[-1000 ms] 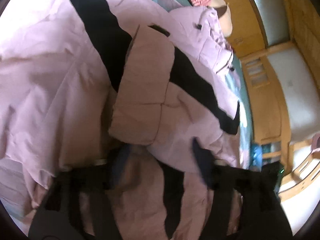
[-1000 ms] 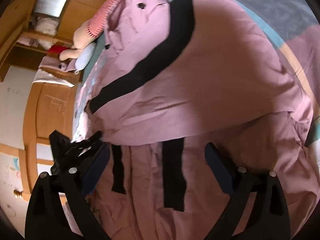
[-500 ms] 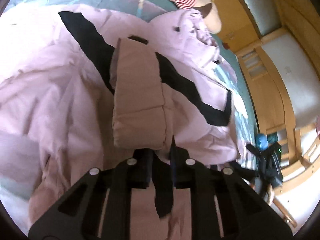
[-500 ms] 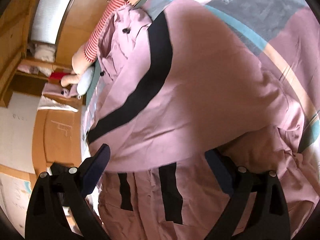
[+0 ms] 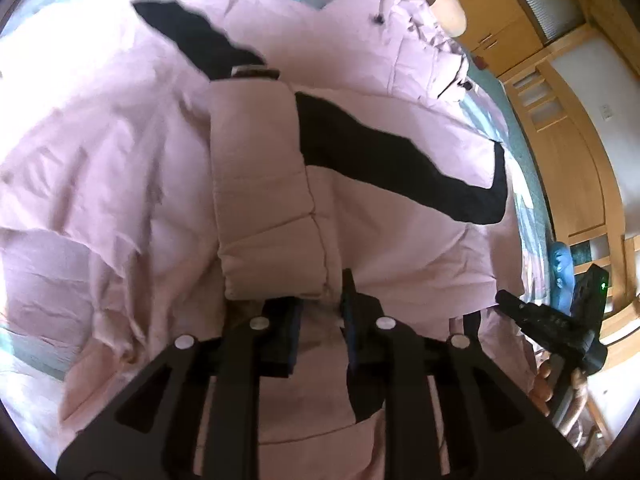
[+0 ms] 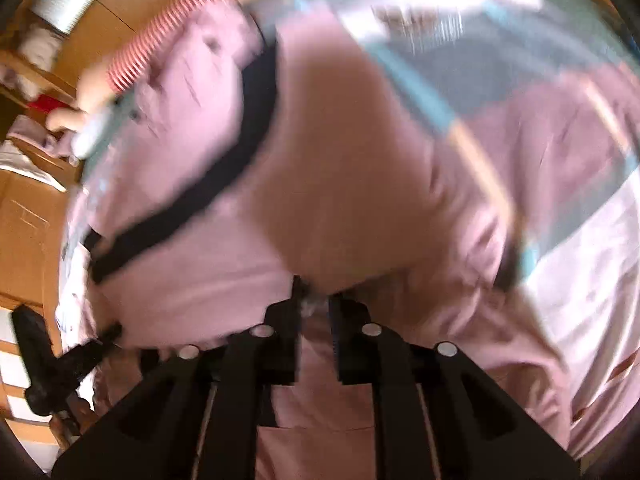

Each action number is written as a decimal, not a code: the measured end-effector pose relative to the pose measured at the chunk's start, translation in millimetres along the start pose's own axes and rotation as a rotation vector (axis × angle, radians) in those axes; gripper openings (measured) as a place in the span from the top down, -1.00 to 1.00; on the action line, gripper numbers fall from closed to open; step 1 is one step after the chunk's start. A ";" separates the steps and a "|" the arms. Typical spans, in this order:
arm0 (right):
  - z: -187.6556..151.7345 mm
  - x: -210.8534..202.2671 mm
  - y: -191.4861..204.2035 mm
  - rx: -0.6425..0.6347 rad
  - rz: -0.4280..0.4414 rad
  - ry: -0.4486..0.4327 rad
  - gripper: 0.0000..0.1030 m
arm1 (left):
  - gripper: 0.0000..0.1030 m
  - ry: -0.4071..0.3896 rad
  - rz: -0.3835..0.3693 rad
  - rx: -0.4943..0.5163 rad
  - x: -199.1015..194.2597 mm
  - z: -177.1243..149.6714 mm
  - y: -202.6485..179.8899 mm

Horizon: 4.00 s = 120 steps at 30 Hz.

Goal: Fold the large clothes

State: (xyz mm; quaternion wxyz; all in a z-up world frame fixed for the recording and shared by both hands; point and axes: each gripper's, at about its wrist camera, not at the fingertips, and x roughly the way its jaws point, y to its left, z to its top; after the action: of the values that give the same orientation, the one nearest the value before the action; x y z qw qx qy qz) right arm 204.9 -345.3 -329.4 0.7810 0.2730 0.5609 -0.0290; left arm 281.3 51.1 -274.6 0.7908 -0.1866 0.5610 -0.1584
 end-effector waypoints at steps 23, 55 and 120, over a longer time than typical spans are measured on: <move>-3.4 15.7 43.6 -0.315 -0.378 -0.190 0.08 | 0.50 -0.391 0.397 0.375 -51.4 -29.8 -66.6; -7.2 38.5 53.9 -0.419 -0.460 -0.198 -0.97 | -0.92 -0.445 0.657 -0.644 -176.7 2.2 244.7; -23.4 4.7 67.0 -0.148 0.287 -0.033 0.77 | -0.96 -0.274 0.319 0.096 -57.5 -7.3 13.2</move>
State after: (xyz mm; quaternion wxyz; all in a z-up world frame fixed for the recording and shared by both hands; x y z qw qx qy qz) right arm 210.1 -276.5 -312.4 0.8043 0.2916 0.5038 0.1197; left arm 256.5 88.4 -235.4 0.8827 -0.0774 0.4624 -0.0308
